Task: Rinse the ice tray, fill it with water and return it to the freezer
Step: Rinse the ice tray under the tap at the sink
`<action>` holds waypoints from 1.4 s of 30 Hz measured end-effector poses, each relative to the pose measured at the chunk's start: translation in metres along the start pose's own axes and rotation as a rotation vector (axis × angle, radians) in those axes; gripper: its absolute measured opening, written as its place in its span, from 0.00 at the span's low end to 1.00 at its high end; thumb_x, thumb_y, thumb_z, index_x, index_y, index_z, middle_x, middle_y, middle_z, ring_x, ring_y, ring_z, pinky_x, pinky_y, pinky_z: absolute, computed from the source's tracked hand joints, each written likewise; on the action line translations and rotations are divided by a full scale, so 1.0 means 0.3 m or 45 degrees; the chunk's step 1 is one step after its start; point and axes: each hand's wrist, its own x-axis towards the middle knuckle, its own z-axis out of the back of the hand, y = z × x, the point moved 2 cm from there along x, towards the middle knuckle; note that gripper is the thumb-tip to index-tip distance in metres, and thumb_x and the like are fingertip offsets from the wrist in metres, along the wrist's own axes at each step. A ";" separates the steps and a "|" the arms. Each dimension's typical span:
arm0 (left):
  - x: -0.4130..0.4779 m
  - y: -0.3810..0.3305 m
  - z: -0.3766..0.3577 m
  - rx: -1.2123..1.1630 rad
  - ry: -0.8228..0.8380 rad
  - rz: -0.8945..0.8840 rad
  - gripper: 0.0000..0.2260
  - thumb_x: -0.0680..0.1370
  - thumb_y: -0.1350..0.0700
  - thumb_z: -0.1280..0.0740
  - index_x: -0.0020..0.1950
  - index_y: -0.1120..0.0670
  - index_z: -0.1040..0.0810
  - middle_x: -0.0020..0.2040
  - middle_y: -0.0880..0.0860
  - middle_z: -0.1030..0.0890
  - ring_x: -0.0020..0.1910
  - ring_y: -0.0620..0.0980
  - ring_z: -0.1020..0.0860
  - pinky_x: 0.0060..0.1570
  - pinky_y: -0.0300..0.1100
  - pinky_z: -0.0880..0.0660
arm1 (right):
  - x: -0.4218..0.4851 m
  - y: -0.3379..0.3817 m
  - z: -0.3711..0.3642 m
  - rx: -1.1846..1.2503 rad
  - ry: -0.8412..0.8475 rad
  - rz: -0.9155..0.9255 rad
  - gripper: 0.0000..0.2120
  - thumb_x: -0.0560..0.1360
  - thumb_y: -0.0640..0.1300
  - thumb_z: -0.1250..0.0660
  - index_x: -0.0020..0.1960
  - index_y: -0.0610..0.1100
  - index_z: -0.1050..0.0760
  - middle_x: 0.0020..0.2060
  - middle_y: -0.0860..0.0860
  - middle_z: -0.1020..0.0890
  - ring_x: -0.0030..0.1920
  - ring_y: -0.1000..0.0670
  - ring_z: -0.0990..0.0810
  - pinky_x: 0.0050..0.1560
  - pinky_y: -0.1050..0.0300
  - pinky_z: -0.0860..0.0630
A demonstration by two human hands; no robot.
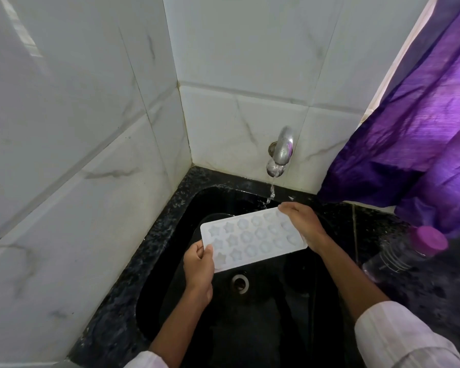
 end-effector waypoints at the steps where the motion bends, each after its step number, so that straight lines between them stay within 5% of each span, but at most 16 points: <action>1: -0.001 -0.004 0.001 -0.005 -0.002 0.006 0.08 0.83 0.62 0.39 0.59 0.58 0.22 0.52 0.55 0.16 0.50 0.53 0.16 0.51 0.52 0.18 | 0.004 0.003 -0.002 -0.057 -0.005 0.019 0.17 0.74 0.55 0.29 0.60 0.50 0.19 0.55 0.53 0.16 0.55 0.51 0.18 0.62 0.46 0.22; 5: 0.003 -0.014 0.006 -0.004 0.009 0.005 0.09 0.83 0.61 0.39 0.60 0.59 0.22 0.52 0.55 0.15 0.50 0.53 0.16 0.52 0.53 0.18 | 0.012 0.013 -0.026 -0.228 0.024 0.047 0.18 0.72 0.55 0.27 0.59 0.48 0.20 0.55 0.51 0.17 0.51 0.52 0.18 0.56 0.53 0.21; 9: 0.000 -0.030 0.013 0.019 0.036 -0.038 0.08 0.83 0.61 0.38 0.59 0.58 0.22 0.51 0.54 0.15 0.49 0.52 0.15 0.50 0.51 0.17 | 0.003 0.024 -0.046 -0.415 0.003 0.057 0.33 0.69 0.62 0.25 0.66 0.44 0.25 0.61 0.50 0.22 0.60 0.48 0.22 0.56 0.54 0.26; 19: -0.014 -0.036 0.034 0.029 0.063 -0.104 0.05 0.83 0.61 0.38 0.56 0.55 0.23 0.51 0.53 0.15 0.49 0.51 0.15 0.50 0.51 0.17 | -0.008 0.046 -0.076 -0.363 -0.073 0.014 0.24 0.68 0.59 0.24 0.55 0.45 0.23 0.51 0.50 0.18 0.46 0.52 0.19 0.44 0.54 0.21; 22: -0.021 -0.034 0.032 0.029 0.076 -0.120 0.06 0.83 0.61 0.38 0.57 0.55 0.23 0.50 0.52 0.14 0.49 0.51 0.15 0.47 0.49 0.17 | -0.023 0.064 -0.071 -0.285 -0.060 -0.055 0.23 0.69 0.55 0.24 0.55 0.44 0.27 0.52 0.50 0.21 0.47 0.51 0.22 0.49 0.51 0.21; 26: -0.028 -0.037 0.030 0.055 0.077 -0.153 0.06 0.83 0.60 0.38 0.58 0.54 0.23 0.51 0.52 0.15 0.49 0.50 0.15 0.49 0.51 0.17 | -0.040 0.069 -0.081 -0.410 -0.173 -0.063 0.36 0.68 0.60 0.26 0.69 0.44 0.33 0.55 0.51 0.26 0.56 0.46 0.23 0.53 0.51 0.24; 33: -0.015 -0.055 0.048 0.086 0.066 -0.188 0.06 0.83 0.60 0.37 0.58 0.55 0.23 0.51 0.53 0.15 0.51 0.51 0.16 0.52 0.55 0.18 | -0.018 0.045 -0.085 -0.218 -0.086 -0.048 0.29 0.68 0.58 0.23 0.60 0.46 0.31 0.56 0.50 0.21 0.52 0.50 0.21 0.51 0.52 0.21; 42: -0.026 -0.049 0.044 0.067 0.098 -0.207 0.06 0.82 0.59 0.37 0.57 0.53 0.23 0.51 0.52 0.15 0.50 0.51 0.15 0.52 0.55 0.18 | -0.035 0.047 -0.090 -0.292 -0.197 -0.105 0.35 0.65 0.61 0.26 0.65 0.45 0.32 0.56 0.50 0.24 0.55 0.46 0.22 0.57 0.47 0.22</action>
